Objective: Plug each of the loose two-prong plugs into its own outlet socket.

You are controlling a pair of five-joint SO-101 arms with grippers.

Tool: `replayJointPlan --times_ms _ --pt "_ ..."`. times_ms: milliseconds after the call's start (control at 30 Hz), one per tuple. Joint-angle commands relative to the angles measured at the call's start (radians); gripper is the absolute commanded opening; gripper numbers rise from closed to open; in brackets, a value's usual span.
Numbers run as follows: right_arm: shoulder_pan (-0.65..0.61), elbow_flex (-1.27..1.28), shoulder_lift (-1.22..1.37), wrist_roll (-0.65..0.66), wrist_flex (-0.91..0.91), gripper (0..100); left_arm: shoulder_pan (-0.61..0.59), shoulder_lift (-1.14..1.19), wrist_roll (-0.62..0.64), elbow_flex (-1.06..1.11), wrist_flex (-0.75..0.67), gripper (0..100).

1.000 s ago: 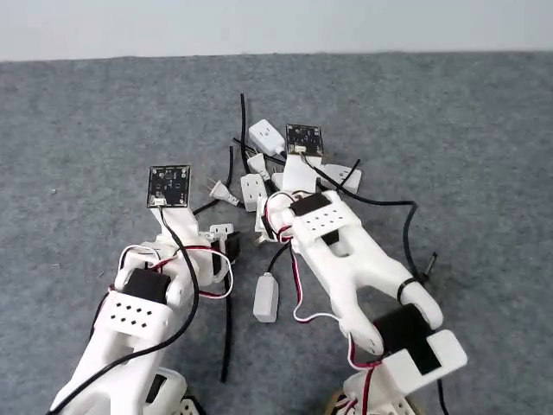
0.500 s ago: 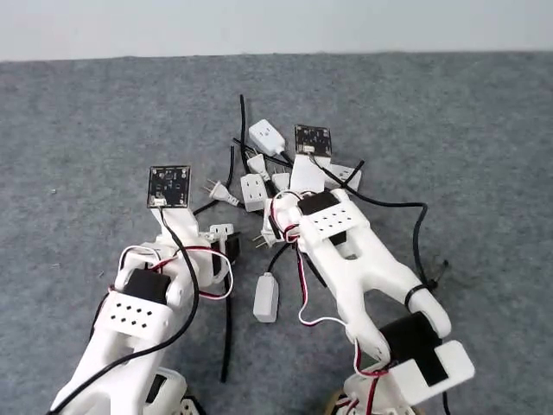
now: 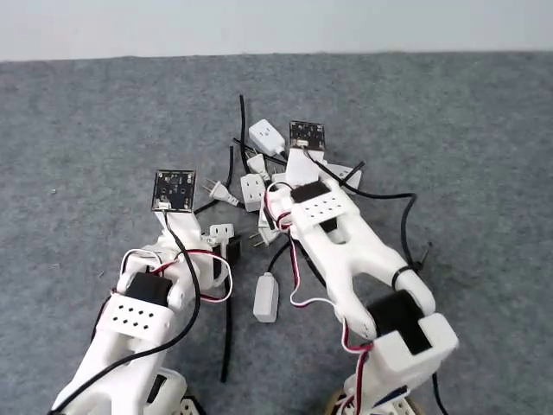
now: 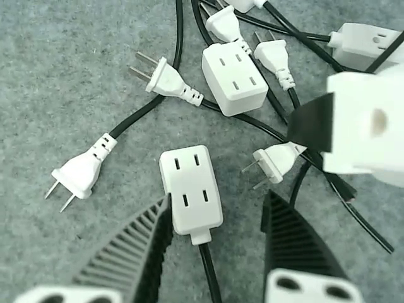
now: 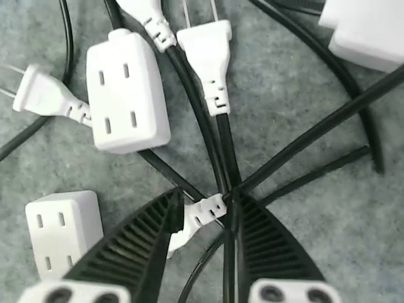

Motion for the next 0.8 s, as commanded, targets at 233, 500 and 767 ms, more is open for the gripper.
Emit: replayJointPlan --times_ms 233,500,767 --pt "0.008 -0.127 0.054 -0.011 0.093 12.9 0.008 -0.014 -0.012 -0.008 -0.018 22" --pt "0.008 -0.152 0.033 -0.009 0.182 12.9 0.008 -0.014 -0.012 -0.008 -0.018 23" --pt "0.007 -0.196 0.102 -0.011 0.179 12.1 0.008 -0.014 -0.012 -0.008 -0.018 23"
